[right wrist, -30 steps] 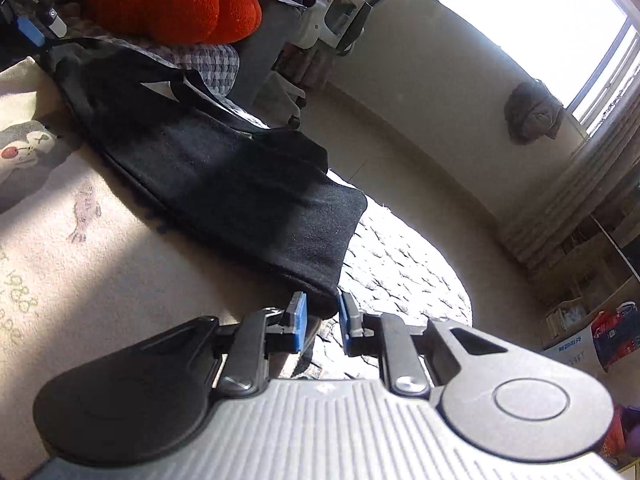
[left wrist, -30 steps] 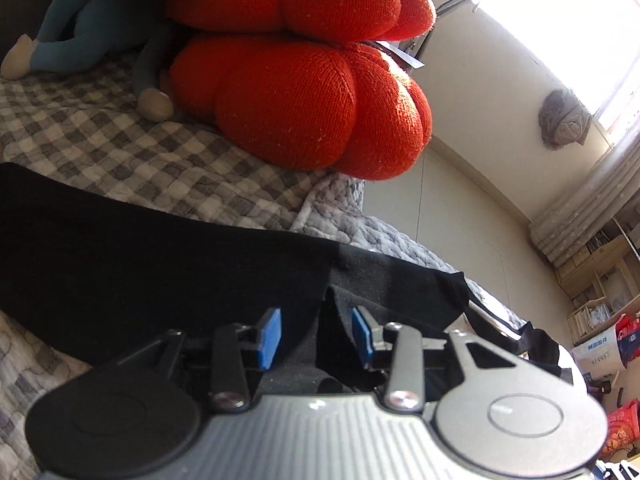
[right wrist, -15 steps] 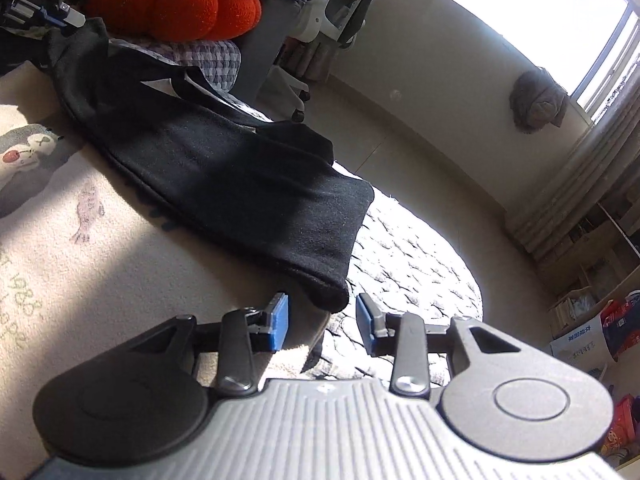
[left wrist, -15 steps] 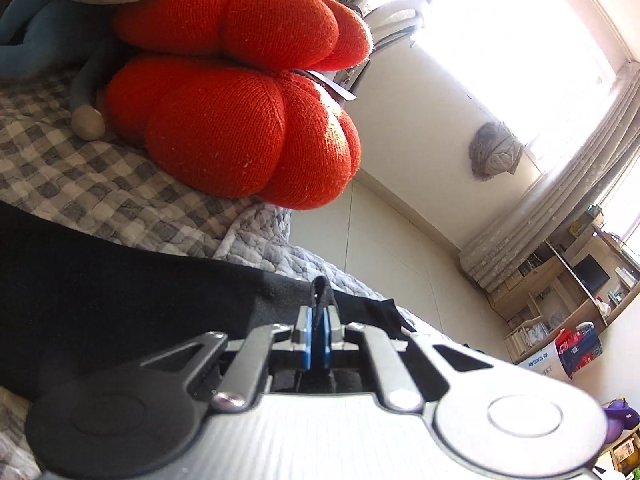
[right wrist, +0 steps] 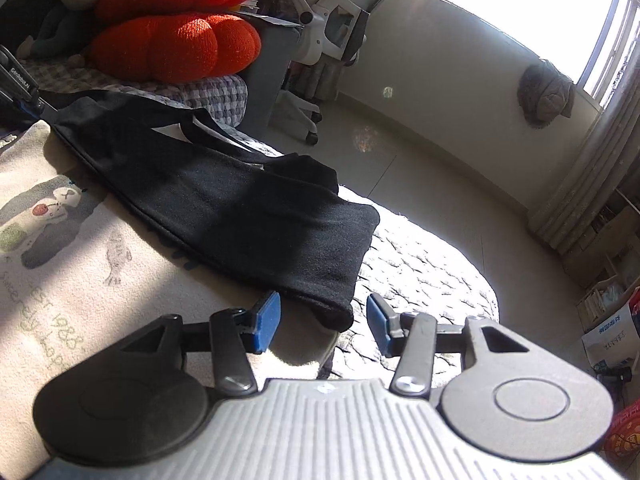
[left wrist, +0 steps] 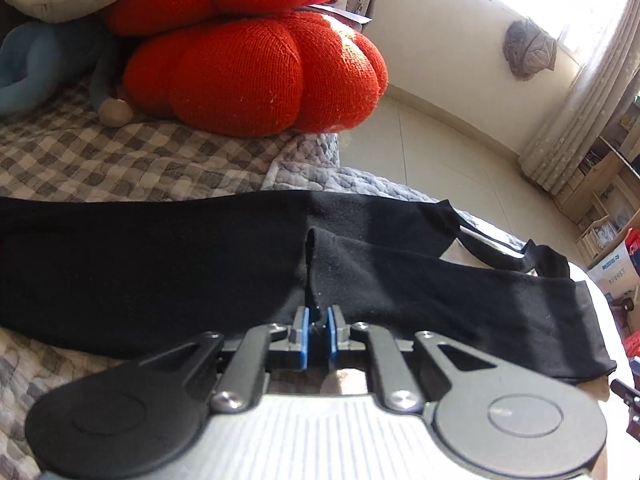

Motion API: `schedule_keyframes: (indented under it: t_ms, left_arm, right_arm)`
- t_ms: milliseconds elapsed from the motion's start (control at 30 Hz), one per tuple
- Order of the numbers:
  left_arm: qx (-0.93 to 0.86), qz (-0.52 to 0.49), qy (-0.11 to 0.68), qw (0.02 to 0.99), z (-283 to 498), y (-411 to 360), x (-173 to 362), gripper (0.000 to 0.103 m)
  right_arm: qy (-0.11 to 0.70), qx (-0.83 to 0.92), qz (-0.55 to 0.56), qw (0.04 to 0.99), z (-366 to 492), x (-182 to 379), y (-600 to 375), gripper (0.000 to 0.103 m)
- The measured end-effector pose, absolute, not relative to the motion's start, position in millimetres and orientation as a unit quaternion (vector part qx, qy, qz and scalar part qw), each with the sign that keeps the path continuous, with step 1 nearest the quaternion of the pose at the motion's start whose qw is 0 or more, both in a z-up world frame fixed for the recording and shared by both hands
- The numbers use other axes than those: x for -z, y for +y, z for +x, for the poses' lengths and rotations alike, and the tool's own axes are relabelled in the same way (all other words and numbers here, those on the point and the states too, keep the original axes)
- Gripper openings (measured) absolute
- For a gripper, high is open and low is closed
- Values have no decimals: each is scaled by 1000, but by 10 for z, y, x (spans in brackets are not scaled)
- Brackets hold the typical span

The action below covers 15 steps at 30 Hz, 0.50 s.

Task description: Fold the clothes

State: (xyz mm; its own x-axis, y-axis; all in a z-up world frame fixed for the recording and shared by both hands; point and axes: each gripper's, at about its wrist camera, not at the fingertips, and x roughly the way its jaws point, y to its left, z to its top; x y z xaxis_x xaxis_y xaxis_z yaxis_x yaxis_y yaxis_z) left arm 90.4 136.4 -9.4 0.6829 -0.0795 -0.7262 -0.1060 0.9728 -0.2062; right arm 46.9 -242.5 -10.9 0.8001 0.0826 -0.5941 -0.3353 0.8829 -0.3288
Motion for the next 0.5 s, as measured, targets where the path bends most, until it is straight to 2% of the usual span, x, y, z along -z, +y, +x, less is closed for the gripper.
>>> schedule_keyframes:
  t_ms: [100,367,500]
  left_arm:
    - [-42,-83,385,918,877,1316,18,21]
    - [7,-128,307,943,741,1361,-148,20]
    - [46,-133,332,933,797,1283,-5,18]
  right_arm:
    - [288,-116,-186,932,468,43,-2478,51]
    - [272,-105,-82,953,583,-22,-2533,51]
    - [282,-109,-52,952,651,39,-2472,51]
